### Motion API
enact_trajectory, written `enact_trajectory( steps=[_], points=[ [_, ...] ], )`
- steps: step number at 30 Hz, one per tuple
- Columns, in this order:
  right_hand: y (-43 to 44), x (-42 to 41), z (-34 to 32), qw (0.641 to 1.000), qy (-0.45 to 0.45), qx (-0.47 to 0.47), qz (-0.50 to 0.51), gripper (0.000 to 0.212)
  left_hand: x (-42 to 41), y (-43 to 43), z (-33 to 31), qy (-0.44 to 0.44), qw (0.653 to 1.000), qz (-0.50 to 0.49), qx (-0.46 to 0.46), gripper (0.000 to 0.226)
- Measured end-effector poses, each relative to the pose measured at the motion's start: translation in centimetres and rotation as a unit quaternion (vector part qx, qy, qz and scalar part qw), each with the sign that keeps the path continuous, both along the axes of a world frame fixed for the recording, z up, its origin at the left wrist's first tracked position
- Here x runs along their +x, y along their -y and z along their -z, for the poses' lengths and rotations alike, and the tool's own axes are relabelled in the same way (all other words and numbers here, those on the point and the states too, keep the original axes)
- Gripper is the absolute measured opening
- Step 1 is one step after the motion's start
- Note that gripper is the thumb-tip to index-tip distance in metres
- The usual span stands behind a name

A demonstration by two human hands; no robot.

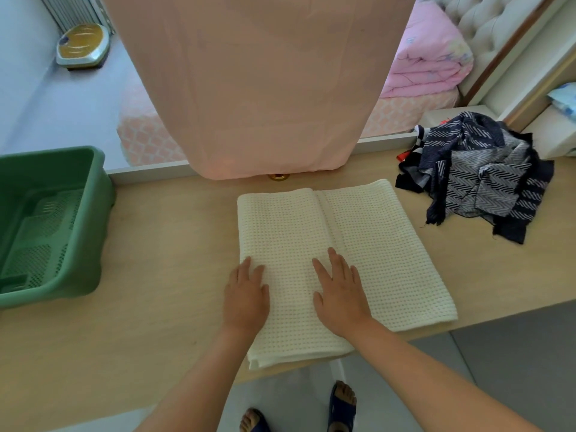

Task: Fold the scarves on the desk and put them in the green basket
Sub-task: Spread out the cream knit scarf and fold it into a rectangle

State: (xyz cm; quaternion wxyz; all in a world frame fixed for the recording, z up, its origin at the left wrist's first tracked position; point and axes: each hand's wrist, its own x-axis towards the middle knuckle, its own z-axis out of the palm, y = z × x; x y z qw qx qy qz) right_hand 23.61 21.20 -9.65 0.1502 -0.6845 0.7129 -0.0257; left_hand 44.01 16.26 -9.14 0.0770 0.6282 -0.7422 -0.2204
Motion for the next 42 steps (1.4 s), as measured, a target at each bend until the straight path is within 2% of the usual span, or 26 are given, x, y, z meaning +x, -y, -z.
enact_trajectory(
  steps=[3,7,10,12,15,17,19,20,22,23,24,26,29,34,37,38,40,42],
  points=[
    [-0.2,2.0,0.7,0.991,0.075,0.109,0.026,0.078,1.0,0.5,-0.2,-0.067,0.994,-0.070,0.051,0.070],
    [0.4,4.5,1.0,0.988,0.092,0.124,-0.005,0.082,3.1,1.5,0.3,-0.132,0.980,-0.117,0.086,0.074],
    [1.1,5.6,0.9,0.994,0.059,0.083,-0.049,0.075,4.7,2.2,-0.2,-0.175,0.967,-0.151,0.109,0.071],
    [1.4,6.1,1.0,0.992,0.030,0.108,-0.058,0.074,5.3,2.7,-0.7,-0.223,0.946,-0.178,0.153,0.070],
    [2.2,6.6,0.3,0.991,-0.014,0.123,-0.058,0.072,5.7,3.8,-1.3,-0.286,0.909,-0.218,0.211,0.082],
    [3.2,6.7,-1.5,0.995,-0.005,0.086,-0.046,0.062,5.3,4.4,-2.3,-0.325,0.895,-0.202,0.229,0.077],
    [4.4,6.6,-3.8,0.994,0.100,0.051,0.006,0.050,4.1,4.9,-4.0,-0.347,0.893,-0.156,0.242,0.069],
    [5.0,6.4,-5.2,0.978,0.196,0.052,0.051,0.046,3.3,5.1,-4.8,-0.355,0.891,-0.130,0.253,0.070],
    [6.1,5.5,-7.9,0.907,0.389,0.073,0.145,0.044,1.3,5.5,-6.3,-0.367,0.886,-0.075,0.273,0.074],
    [6.6,4.6,-9.0,0.877,0.438,0.081,0.179,0.045,0.2,5.8,-6.8,-0.362,0.887,-0.051,0.281,0.077],
    [7.0,3.5,-9.8,0.863,0.455,0.084,0.203,0.047,-1.0,6.0,-7.4,-0.354,0.890,-0.025,0.287,0.079],
    [7.2,0.6,-10.7,0.860,0.448,0.081,0.232,0.050,-3.7,6.3,-8.4,-0.331,0.897,0.032,0.291,0.081],
    [6.8,-3.8,-10.7,0.866,0.428,0.069,0.250,0.041,-7.7,6.3,-9.3,-0.303,0.898,0.099,0.303,0.082],
    [6.1,-11.3,-9.7,0.875,0.395,0.017,0.279,0.035,-12.9,6.2,-9.5,-0.325,0.875,0.118,0.339,0.076],
    [5.8,-14.6,-8.9,0.854,0.425,0.030,0.298,0.030,-16.1,5.7,-9.2,-0.340,0.867,0.121,0.343,0.064],
    [5.7,-15.2,-8.7,0.848,0.440,0.040,0.292,0.028,-17.3,5.4,-9.0,-0.333,0.870,0.129,0.339,0.063],
    [5.6,-16.4,-8.2,0.862,0.432,0.038,0.264,0.024,-19.6,5.1,-8.6,-0.321,0.883,0.130,0.316,0.059],
    [5.7,-18.0,-7.6,0.879,0.406,0.011,0.249,0.031,-21.4,5.1,-8.3,-0.321,0.910,0.080,0.251,0.051]
  ],
)
